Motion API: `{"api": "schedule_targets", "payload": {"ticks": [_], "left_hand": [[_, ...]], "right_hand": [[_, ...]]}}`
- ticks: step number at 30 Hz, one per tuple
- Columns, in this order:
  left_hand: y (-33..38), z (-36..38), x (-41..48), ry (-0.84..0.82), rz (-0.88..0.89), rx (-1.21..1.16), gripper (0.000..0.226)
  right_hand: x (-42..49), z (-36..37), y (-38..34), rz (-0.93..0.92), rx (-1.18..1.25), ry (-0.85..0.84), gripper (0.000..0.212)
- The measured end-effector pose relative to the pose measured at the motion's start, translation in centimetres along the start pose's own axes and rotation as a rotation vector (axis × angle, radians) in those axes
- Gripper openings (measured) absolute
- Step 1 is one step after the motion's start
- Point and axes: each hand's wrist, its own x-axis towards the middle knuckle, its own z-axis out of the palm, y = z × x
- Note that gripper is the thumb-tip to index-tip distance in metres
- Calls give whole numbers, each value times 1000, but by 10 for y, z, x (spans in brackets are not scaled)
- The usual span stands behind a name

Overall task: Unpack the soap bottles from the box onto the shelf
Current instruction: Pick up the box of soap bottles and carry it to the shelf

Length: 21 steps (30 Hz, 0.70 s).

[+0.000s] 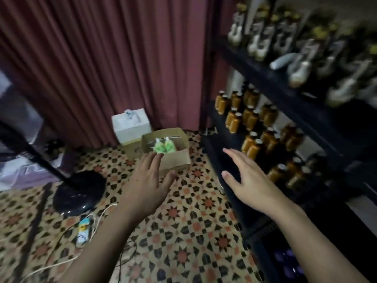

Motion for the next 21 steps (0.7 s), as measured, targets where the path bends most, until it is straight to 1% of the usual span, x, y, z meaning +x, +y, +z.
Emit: {"api": "schedule_targets", "payload": {"ticks": [6, 12, 16, 21], "left_hand": [[-70, 11, 98, -65, -128, -5, 69], [-135, 28, 241, -162, -221, 10, 67], [-168, 26, 316, -227, -308, -16, 65], [-223, 35, 396, -338, -459, -130, 67]], "right_hand": [[140, 37, -10, -41, -31, -153, 63], [313, 75, 4, -60, -33, -247, 62], [412, 93, 12, 9, -29, -331, 62], [517, 123, 22, 138, -47, -463, 61]]}}
